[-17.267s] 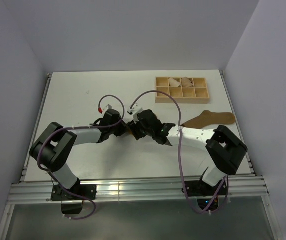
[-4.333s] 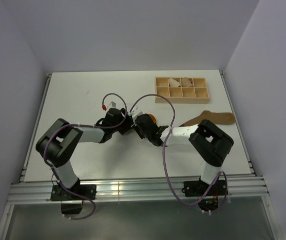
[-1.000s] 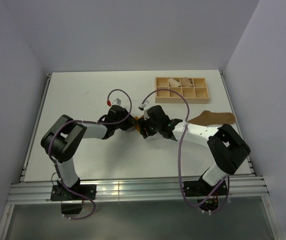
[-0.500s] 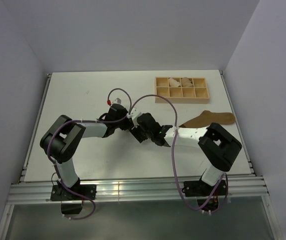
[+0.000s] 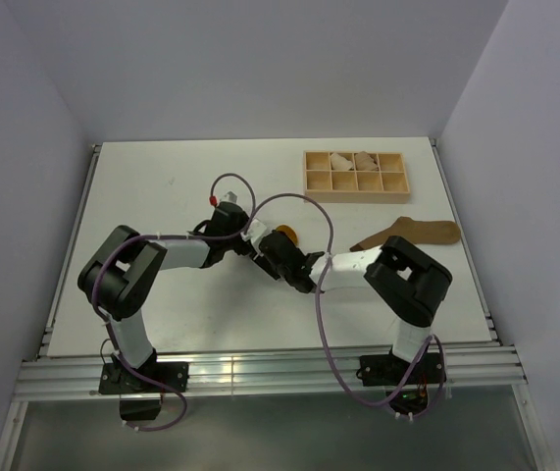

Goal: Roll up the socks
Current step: Roll the sock at the center of the board.

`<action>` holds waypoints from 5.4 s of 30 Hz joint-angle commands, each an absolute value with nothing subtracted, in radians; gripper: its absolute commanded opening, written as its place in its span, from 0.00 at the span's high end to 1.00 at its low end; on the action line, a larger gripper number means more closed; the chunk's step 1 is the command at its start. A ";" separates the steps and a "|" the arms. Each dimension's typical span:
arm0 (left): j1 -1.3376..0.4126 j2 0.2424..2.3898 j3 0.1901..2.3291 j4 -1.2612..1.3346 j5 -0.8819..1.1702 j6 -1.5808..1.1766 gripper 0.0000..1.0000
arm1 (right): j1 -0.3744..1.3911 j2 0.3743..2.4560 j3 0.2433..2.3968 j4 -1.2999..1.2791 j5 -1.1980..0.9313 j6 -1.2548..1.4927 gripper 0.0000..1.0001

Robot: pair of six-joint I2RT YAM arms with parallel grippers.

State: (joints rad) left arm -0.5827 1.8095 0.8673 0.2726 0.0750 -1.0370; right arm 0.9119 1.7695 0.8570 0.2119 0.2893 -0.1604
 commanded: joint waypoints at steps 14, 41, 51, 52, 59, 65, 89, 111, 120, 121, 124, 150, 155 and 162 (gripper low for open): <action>-0.578 1.697 0.832 0.192 0.023 -1.115 0.56 | 0.914 1.829 0.893 0.141 0.194 -0.098 0.99; -0.463 1.526 0.589 0.436 0.055 -1.143 0.25 | 0.621 2.080 1.226 -0.299 -0.624 0.069 1.00; -0.463 1.580 0.563 0.482 0.064 -1.155 0.29 | 0.565 2.180 1.279 -0.336 -0.735 0.129 0.98; -0.463 1.577 0.557 0.485 0.060 -1.158 0.29 | 0.563 2.186 1.284 -0.348 -0.739 0.127 0.98; -0.463 1.591 0.541 0.505 0.032 -1.161 0.29 | 0.555 2.221 1.321 -0.379 -0.765 0.127 0.95; -0.463 1.657 0.531 0.620 0.037 -1.187 0.32 | 0.555 2.232 1.325 -0.390 -0.775 0.118 0.94; -0.462 1.717 0.592 0.491 0.037 -1.149 1.00 | 0.564 2.017 1.188 -0.233 -0.594 0.129 0.54; -0.462 1.669 0.736 0.218 0.061 -1.037 1.00 | 0.890 1.647 0.988 0.129 0.156 -0.185 0.28; -0.463 1.664 0.770 0.161 0.086 -1.028 1.00 | 0.968 1.733 1.026 0.178 0.247 -0.262 0.32; -0.463 1.663 0.775 0.158 0.086 -1.028 1.00 | 0.972 1.741 1.032 0.181 0.256 -0.265 0.32; -0.463 1.660 0.776 0.158 0.092 -1.031 1.00 | 0.979 1.764 1.034 0.196 0.258 -0.268 0.34; -0.463 1.660 0.795 0.140 0.133 -1.046 1.00 | 1.020 1.905 1.008 0.288 0.325 -0.278 0.52; -0.463 1.651 0.796 0.138 0.140 -1.051 0.99 | 1.022 1.940 1.019 0.284 0.331 -0.273 0.74; -0.463 1.617 0.779 0.115 0.109 -1.068 0.83 | 1.008 1.950 1.031 0.223 0.258 -0.221 1.00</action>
State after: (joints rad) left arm -0.4526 1.6691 0.7708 0.1566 0.0971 -1.0603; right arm 1.0161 1.9137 1.0134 0.2684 0.3424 -0.2768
